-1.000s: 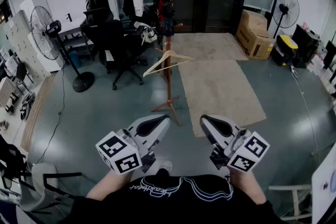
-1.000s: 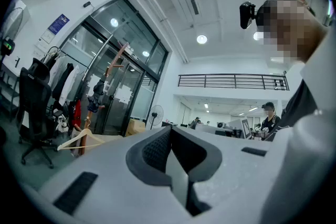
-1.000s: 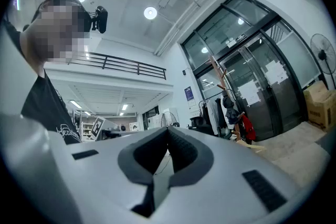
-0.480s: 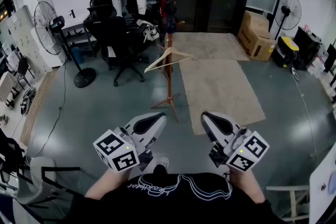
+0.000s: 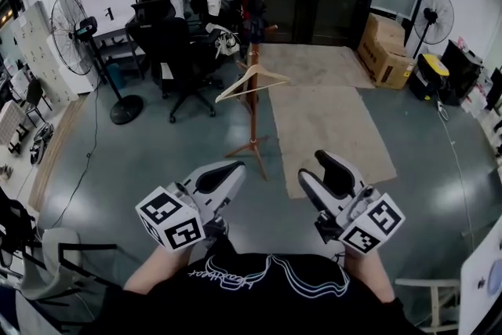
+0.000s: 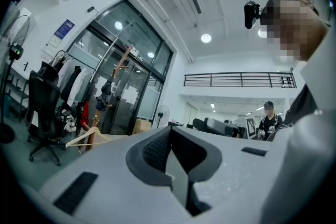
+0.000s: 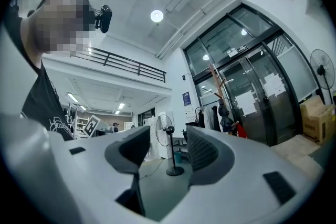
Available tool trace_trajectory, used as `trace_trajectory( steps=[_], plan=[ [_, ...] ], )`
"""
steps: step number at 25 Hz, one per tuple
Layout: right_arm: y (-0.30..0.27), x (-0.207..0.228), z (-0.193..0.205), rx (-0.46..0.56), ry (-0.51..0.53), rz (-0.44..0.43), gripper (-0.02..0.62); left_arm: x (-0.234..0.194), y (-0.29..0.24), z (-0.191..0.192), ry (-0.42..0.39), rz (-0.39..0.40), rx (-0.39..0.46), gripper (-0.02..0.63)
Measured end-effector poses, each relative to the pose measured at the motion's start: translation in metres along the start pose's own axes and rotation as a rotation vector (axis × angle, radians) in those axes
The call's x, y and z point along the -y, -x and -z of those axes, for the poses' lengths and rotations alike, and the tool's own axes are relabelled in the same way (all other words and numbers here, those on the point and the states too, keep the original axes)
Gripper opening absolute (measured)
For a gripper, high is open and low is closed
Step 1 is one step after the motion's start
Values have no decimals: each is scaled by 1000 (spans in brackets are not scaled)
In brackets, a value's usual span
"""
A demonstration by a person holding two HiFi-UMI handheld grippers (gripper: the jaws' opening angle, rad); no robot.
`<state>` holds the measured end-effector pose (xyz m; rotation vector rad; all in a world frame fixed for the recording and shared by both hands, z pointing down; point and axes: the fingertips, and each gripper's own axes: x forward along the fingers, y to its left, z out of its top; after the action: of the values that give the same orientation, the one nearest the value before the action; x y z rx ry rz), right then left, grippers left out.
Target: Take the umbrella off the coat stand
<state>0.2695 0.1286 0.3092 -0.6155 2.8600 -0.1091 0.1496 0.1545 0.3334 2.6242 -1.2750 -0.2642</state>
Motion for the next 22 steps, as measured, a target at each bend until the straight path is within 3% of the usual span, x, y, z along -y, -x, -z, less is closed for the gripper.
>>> trace_trajectory(
  steps=[4,10,22],
  plan=[
    [-6,10,7,-13,12,31,291,-10,-2,1,2,0,5,6],
    [-43,28,21,-39,19,62,350,-52,-2,-3,18,0,12,5],
    [-183,80,48,-108,7,134,391,-205,-22,-36,98,30,-9,5]
  ],
)
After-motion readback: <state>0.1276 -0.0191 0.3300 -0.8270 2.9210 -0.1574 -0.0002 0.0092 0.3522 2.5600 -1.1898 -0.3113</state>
